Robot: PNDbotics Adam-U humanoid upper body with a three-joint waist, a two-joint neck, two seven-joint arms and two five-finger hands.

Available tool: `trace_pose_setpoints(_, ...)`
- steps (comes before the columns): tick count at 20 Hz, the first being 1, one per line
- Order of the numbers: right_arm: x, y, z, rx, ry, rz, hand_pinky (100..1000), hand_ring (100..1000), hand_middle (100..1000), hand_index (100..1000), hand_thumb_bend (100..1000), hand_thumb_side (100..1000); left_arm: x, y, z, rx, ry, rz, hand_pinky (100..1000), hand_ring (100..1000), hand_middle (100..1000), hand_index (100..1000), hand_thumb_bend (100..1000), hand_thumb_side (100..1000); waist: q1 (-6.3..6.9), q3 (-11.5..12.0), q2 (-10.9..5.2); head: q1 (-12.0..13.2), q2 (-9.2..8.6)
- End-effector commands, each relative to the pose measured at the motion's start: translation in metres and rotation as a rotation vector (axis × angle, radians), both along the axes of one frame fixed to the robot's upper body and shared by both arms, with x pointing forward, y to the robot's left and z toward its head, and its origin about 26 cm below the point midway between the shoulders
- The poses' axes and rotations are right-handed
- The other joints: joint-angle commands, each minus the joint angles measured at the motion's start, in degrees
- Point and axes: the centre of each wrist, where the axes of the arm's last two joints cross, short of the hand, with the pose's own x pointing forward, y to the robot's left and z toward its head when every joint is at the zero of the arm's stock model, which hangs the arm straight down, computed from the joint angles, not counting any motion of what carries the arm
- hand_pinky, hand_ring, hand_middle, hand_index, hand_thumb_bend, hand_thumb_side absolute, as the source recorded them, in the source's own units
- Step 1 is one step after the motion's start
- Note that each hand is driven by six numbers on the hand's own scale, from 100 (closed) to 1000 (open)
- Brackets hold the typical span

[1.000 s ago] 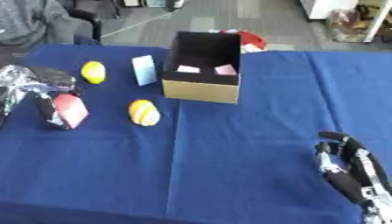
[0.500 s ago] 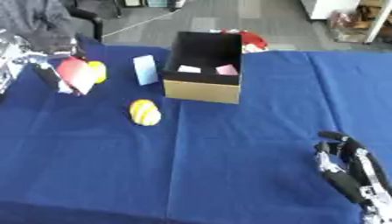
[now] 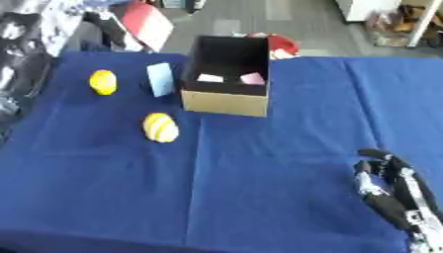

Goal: Pick up objects on the table and place them in the box.

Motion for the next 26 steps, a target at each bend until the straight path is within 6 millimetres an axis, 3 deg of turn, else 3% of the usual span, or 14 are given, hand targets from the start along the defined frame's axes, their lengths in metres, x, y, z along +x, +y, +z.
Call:
trace_pose_setpoints(1,0.003,0.003,0.005,0.006,-0.017,0.017,757,668,741,751,100,301,0.006,-0.032,-0.011,-0.066,-0.045,0.08,780,563,489,620,296,186,-0.99,-0.3,-0.97,0.6,0.24)
trace_pose_setpoints(8,0.004,0.008,0.005,0.016,-0.011,0.036,757,668,741,752,100,292,0.006,-0.075,-0.06,-0.118,-0.109,0.289,795,621,556,695,300,181,-1.52,-1.2,-0.58,1.6,0.24)
trace_pose_setpoints(11,0.004,0.009,0.005,0.017,-0.009,0.038,757,668,741,752,100,291,0.005,-0.08,-0.066,-0.123,-0.124,0.335,826,716,699,825,344,204,-1.54,-1.3,-0.51,1.7,0.24)
trace_pose_setpoints(13,0.004,0.009,0.005,0.017,-0.008,0.037,757,668,741,752,100,291,0.006,-0.078,-0.068,-0.122,-0.122,0.358,848,764,780,907,406,214,-1.55,-1.3,-0.5,1.7,0.24)
trace_pose_setpoints(18,0.004,0.008,0.004,0.017,-0.008,0.035,757,668,741,752,100,292,0.007,-0.069,-0.067,-0.132,-0.092,0.415,890,832,886,1000,472,212,-1.56,-1.1,-0.55,1.7,0.24)
trace_pose_setpoints(21,0.003,0.008,0.004,0.016,-0.007,0.033,757,668,741,752,100,292,0.009,-0.061,-0.063,-0.13,-0.048,0.418,923,874,947,1000,495,489,-1.5,-1.0,-0.57,1.7,0.24)
trace_pose_setpoints(23,0.003,0.007,0.004,0.016,-0.007,0.032,757,668,741,752,100,292,0.011,-0.053,-0.058,-0.125,-0.021,0.408,935,887,962,1000,515,557,-1.43,-0.9,-0.6,1.7,0.24)
trace_pose_setpoints(24,0.003,0.007,0.004,0.016,-0.007,0.03,757,668,741,752,100,293,0.011,-0.049,-0.054,-0.128,-0.014,0.396,934,886,957,1000,505,554,-1.39,-0.9,-0.61,1.6,0.24)
trace_pose_setpoints(26,0.003,0.006,0.004,0.015,-0.008,0.025,757,668,741,752,100,294,0.011,-0.038,-0.042,-0.16,0.001,0.335,909,857,896,1000,442,429,-1.29,-0.7,-0.63,1.4,0.24)
